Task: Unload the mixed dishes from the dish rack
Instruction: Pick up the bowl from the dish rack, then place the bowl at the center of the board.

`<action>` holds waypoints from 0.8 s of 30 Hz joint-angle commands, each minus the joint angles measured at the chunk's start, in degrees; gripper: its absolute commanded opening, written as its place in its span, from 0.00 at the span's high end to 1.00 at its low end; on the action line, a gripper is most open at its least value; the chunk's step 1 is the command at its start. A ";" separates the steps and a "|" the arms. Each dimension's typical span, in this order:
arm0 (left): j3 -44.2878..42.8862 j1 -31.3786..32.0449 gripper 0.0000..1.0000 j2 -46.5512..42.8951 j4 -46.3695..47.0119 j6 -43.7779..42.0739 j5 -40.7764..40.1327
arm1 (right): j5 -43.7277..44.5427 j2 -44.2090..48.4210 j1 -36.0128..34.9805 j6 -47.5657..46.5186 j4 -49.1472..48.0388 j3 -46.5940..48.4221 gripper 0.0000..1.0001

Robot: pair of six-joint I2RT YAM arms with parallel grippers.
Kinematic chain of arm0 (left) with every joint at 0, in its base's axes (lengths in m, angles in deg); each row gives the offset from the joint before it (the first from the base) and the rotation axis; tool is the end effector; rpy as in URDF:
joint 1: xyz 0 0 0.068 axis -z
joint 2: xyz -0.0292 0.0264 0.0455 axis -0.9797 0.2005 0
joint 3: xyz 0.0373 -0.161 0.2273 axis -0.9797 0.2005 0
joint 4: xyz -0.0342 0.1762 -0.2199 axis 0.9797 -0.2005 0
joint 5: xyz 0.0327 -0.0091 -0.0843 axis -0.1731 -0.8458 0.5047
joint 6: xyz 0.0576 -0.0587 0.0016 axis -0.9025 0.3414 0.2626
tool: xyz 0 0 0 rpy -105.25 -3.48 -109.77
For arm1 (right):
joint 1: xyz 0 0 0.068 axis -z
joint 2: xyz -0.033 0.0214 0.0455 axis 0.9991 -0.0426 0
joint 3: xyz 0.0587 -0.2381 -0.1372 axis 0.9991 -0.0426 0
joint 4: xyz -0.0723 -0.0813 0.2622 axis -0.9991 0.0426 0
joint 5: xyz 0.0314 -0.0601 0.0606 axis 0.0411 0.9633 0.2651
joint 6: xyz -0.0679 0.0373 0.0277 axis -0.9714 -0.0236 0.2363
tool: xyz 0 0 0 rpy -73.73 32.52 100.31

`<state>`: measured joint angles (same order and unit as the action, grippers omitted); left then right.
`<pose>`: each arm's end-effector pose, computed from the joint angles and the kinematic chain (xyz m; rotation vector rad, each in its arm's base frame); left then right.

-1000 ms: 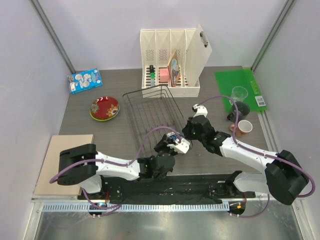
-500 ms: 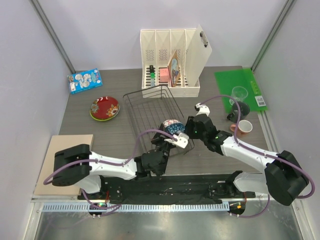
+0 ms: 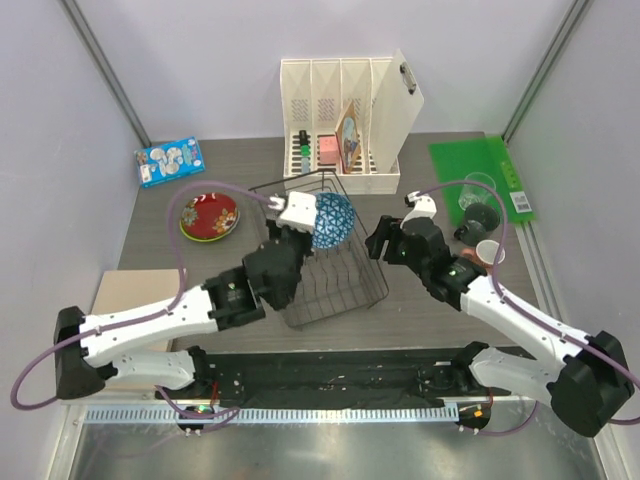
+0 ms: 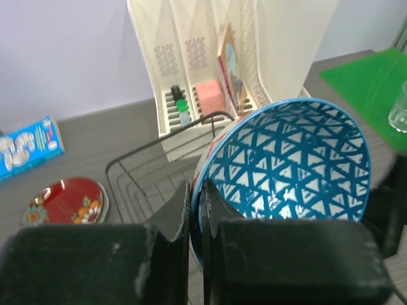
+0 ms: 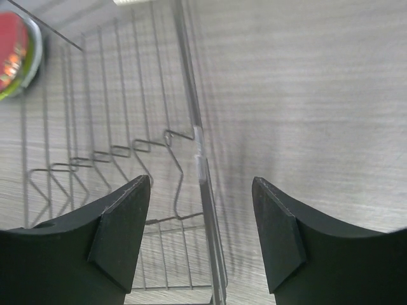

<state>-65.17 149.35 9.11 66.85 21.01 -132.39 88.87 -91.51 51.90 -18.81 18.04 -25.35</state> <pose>0.1542 -0.2558 0.3815 0.2083 1.5347 -0.0847 0.2420 0.1536 0.2384 0.0475 2.1051 0.4682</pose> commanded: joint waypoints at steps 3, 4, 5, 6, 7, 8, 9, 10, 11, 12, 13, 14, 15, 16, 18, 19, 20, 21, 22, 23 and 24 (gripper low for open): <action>-9.09 -12.72 1.00 -2.10 -33.72 32.21 14.47 | 1.35 6.25 -0.02 -2.84 2.55 4.19 0.29; -9.53 -15.08 1.00 -2.45 -35.13 34.41 15.18 | 1.62 6.87 -0.02 -3.19 2.82 4.98 0.29; -10.41 -16.32 1.00 -2.71 -38.11 35.73 16.05 | 1.62 7.48 0.06 -3.19 3.08 5.34 0.29; -10.85 -17.64 1.00 -3.24 -39.79 37.05 16.93 | 1.79 9.05 -0.02 -3.19 3.17 5.51 0.29; -11.20 -21.05 1.00 -3.59 -41.46 38.37 17.55 | 1.97 9.76 0.06 -3.19 3.17 5.69 0.29; -11.47 -23.34 1.00 -4.03 -44.52 41.25 18.60 | 2.06 10.73 0.06 -2.67 3.00 5.69 0.28; -11.04 -25.98 1.00 -4.56 -45.33 42.41 22.35 | 2.23 12.04 -0.02 -2.66 2.56 5.61 0.28; -10.42 -31.66 1.00 -6.04 -45.86 43.82 24.65 | 2.23 12.75 0.06 -2.49 2.30 5.34 0.29; -8.76 -34.85 1.00 -7.01 -46.13 46.44 27.29 | 2.23 13.46 0.06 -2.31 1.86 5.08 0.29; -7.79 -38.10 1.00 -7.72 -46.13 47.77 34.27 | 2.06 13.99 -0.02 -2.31 0.81 4.82 0.29; -6.82 -44.31 1.00 -8.86 -46.05 49.00 37.56 | 1.88 15.12 -0.02 -2.31 0.10 3.94 0.29; -4.98 -47.16 1.00 -9.22 -46.22 50.24 40.99 | 1.45 15.48 -0.02 -2.14 -0.51 3.50 0.29; -4.18 -51.97 1.00 -9.22 -46.74 52.34 45.11 | 0.66 15.83 0.06 -2.05 -1.56 3.06 0.29; -3.65 -54.19 1.00 -8.96 -47.18 53.23 47.33 | -0.04 16.18 -0.02 -1.87 -1.92 2.88 0.29; -2.25 -58.24 1.00 -7.47 -48.76 55.07 50.94 | -2.15 16.28 -0.02 -1.96 -2.80 2.62 0.28; -1.02 -61.91 1.00 -7.03 -48.86 55.69 54.35 | -2.60 16.36 -0.02 -1.87 -3.06 2.44 0.29; -0.32 -63.60 1.00 -5.89 -48.86 56.13 56.12 | -2.86 16.36 -0.02 -1.78 -3.42 2.18 0.28; 0.39 -65.10 1.00 -5.45 -48.51 56.48 58.05 | -2.86 16.28 -0.02 -1.70 -3.85 1.92 0.29; 1.18 -67.38 1.00 -4.92 -47.64 56.92 59.21 | -2.78 16.36 0.06 -1.61 -4.21 1.22 0.28; 2.40 -68.10 1.00 -4.39 -47.28 57.01 59.83 | -2.78 16.45 0.06 -1.61 -4.47 0.86 0.29; 2.85 -68.62 1.00 -3.43 -46.93 57.10 59.74 | -2.78 16.45 0.06 -1.52 -5.08 0.51 0.28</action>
<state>-64.14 84.21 4.00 17.89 74.13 -81.87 87.43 -75.70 51.90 -20.69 17.18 -23.21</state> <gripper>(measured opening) 0.043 0.713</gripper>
